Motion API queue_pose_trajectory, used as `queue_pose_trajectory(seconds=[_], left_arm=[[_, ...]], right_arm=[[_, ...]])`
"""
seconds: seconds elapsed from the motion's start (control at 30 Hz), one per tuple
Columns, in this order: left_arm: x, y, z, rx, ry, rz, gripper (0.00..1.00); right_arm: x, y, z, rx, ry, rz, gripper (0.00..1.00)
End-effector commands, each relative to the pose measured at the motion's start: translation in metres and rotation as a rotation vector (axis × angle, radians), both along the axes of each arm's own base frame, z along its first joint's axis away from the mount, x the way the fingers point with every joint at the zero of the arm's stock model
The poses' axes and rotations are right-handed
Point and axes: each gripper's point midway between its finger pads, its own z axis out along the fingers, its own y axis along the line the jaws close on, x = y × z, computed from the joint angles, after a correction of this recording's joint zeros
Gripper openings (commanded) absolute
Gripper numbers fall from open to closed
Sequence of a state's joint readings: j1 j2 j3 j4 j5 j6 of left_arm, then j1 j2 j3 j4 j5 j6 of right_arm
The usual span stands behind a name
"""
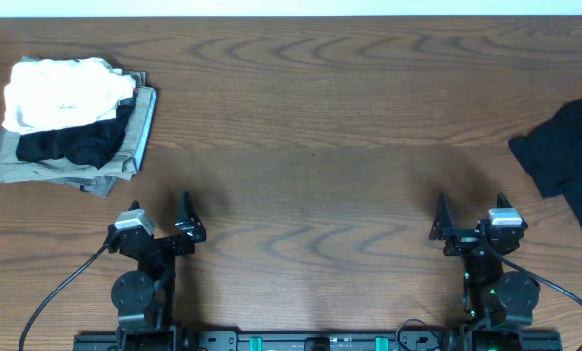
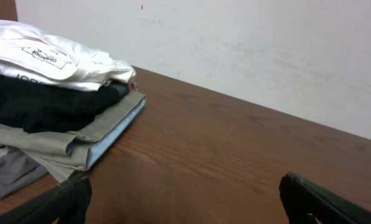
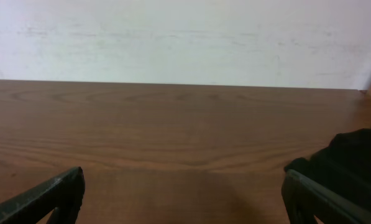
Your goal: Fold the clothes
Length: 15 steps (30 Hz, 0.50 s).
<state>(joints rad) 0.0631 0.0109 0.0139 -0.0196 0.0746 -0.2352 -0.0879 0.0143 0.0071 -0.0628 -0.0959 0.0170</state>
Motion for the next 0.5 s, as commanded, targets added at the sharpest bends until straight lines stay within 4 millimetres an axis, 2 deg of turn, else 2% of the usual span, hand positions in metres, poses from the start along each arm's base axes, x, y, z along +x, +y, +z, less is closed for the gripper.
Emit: queue_pose_trajectory(seconds=[0.0,0.17,0.23,0.33,0.43,0.47], left_arm=[[-0.001,-0.003,-0.014,0.006,0.047,-0.015,0.98],[-0.001,-0.003,-0.014,0.006,0.047,-0.015,0.98],[-0.001,-0.003,-0.014,0.006,0.047,-0.015,0.98],[-0.001,-0.003,-0.014,0.006,0.047,-0.015,0.98],[-0.001,-0.003,-0.014,0.006,0.047,-0.015,0.98],[-0.001,-0.003,-0.014,0.006,0.047,-0.015,0.98]], right_arm=[[0.0,-0.004,0.0,-0.012,-0.002,-0.019,0.99],[0.0,-0.004,0.0,-0.012,-0.002,-0.019,0.99],[0.0,0.0,0.012,0.01,-0.05,0.002,0.99],[-0.003,0.026,0.041,0.154,-0.155,0.158,0.99],[-0.013,0.06,0.046,0.303,-0.131,0.368,0.99],[-0.014,0.062,0.046,0.303,-0.128,0.379,0.99]])
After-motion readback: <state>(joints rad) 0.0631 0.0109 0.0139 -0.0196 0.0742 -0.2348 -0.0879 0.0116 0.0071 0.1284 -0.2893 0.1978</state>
